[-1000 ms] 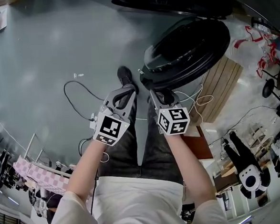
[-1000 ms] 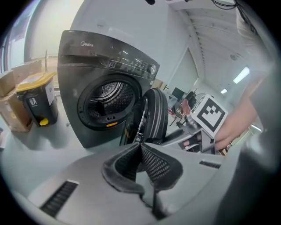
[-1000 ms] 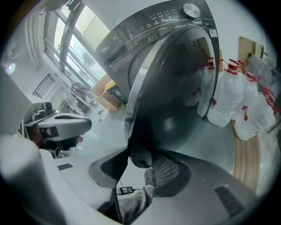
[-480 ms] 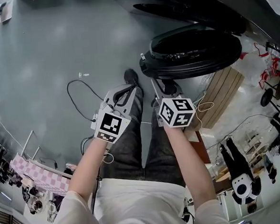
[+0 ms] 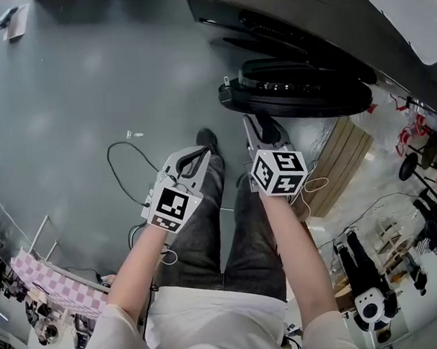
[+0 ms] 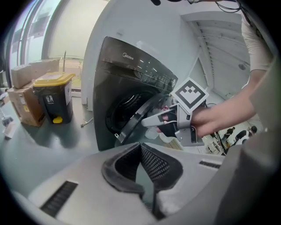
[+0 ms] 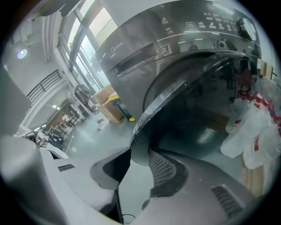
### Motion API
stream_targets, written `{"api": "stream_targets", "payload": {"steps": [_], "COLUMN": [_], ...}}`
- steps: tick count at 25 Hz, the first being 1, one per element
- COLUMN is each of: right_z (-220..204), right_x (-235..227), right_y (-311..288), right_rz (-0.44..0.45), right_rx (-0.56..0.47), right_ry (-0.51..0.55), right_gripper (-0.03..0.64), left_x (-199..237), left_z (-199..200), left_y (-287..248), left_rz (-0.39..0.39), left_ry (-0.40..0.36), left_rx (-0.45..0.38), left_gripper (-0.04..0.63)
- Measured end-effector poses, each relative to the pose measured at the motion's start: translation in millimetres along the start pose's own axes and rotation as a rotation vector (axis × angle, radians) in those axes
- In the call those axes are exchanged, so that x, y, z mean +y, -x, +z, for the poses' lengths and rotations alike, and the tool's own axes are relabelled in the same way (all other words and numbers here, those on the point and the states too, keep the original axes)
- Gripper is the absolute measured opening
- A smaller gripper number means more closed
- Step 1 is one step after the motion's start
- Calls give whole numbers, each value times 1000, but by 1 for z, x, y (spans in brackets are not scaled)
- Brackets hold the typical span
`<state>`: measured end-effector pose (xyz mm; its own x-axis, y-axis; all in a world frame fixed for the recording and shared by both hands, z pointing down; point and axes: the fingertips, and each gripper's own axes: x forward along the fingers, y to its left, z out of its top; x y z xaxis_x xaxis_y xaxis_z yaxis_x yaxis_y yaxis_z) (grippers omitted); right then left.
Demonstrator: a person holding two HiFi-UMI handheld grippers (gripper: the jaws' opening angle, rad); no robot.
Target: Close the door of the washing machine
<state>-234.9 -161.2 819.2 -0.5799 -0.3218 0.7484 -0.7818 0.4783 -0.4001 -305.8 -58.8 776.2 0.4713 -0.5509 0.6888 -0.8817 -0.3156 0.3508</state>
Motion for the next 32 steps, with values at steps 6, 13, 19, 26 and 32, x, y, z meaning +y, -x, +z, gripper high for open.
{"api": "stream_targets", "payload": {"steps": [6, 13, 19, 26, 32], "right_z": [47, 86, 111, 113, 117], "right_x": [0, -14, -25, -35, -35], "right_y": [-10, -17, -20, -22, -25], "right_rz": [-15, -17, -34, -91, -121], "right_rx": [-65, -152, -205, -231, -262], "right_ry": [96, 112, 162, 205, 145], "right_gripper": [150, 147, 128, 43, 32], "left_x": [20, 22, 10, -3, -3], "left_z": [6, 19, 29, 38, 36], "left_y": [10, 9, 6, -12, -20], "left_rz": [27, 90, 112, 97, 101], "left_ry": [5, 45, 90, 97, 104], "left_rx": [-20, -64, -100, -105, -95], "left_gripper": [8, 8, 9, 9, 9]}}
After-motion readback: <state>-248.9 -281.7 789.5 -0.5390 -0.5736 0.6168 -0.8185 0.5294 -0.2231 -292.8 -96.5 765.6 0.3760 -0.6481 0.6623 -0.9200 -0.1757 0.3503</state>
